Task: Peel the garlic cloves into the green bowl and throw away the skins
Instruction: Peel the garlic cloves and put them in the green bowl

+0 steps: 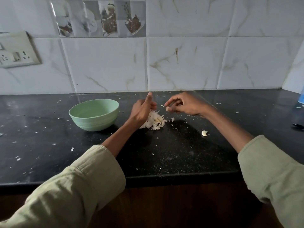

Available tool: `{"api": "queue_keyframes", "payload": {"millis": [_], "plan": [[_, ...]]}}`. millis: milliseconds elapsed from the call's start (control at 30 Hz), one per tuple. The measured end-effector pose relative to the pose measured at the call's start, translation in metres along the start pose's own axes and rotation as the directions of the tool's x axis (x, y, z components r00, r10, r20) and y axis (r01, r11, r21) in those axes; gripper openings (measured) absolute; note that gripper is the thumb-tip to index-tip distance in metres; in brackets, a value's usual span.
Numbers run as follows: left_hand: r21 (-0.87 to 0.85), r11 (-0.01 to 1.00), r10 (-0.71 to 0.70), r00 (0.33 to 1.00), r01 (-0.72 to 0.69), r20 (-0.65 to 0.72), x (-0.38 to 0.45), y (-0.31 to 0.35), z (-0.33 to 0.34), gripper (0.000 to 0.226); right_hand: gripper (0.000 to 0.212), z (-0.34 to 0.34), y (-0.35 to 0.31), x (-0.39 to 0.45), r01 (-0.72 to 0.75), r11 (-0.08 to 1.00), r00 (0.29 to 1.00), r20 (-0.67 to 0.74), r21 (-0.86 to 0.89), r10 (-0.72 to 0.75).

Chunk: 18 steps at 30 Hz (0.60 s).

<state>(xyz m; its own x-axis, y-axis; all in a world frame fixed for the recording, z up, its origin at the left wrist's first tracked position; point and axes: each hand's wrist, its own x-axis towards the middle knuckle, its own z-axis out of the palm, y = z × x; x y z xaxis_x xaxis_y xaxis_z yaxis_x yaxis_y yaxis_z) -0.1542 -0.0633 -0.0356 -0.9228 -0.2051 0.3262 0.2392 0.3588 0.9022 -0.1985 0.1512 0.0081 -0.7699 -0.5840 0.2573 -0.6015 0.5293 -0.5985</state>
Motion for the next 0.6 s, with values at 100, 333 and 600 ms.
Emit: {"api": "queue_keyframes", "payload": {"millis": [100, 333, 600], "plan": [[-0.044, 0.999, -0.008, 1.0, 0.007, -0.008, 0.003, 0.0, 0.0, 0.071, 0.02, 0.002, 0.0, 0.005, 0.004, 0.997, 1.0, -0.015, -0.073, -0.005], [-0.085, 0.996, -0.029, 0.999, 0.028, -0.017, 0.005, -0.003, 0.002, 0.073, 0.007, 0.003, -0.025, 0.031, 0.076, 0.882, 0.996, 0.081, -0.465, -0.043], [-0.042, 0.999, -0.022, 1.0, 0.022, -0.02, 0.01, -0.007, 0.003, 0.064, 0.013, -0.007, -0.034, 0.025, 0.143, 0.846, 0.915, -0.257, -0.514, -0.311]]}}
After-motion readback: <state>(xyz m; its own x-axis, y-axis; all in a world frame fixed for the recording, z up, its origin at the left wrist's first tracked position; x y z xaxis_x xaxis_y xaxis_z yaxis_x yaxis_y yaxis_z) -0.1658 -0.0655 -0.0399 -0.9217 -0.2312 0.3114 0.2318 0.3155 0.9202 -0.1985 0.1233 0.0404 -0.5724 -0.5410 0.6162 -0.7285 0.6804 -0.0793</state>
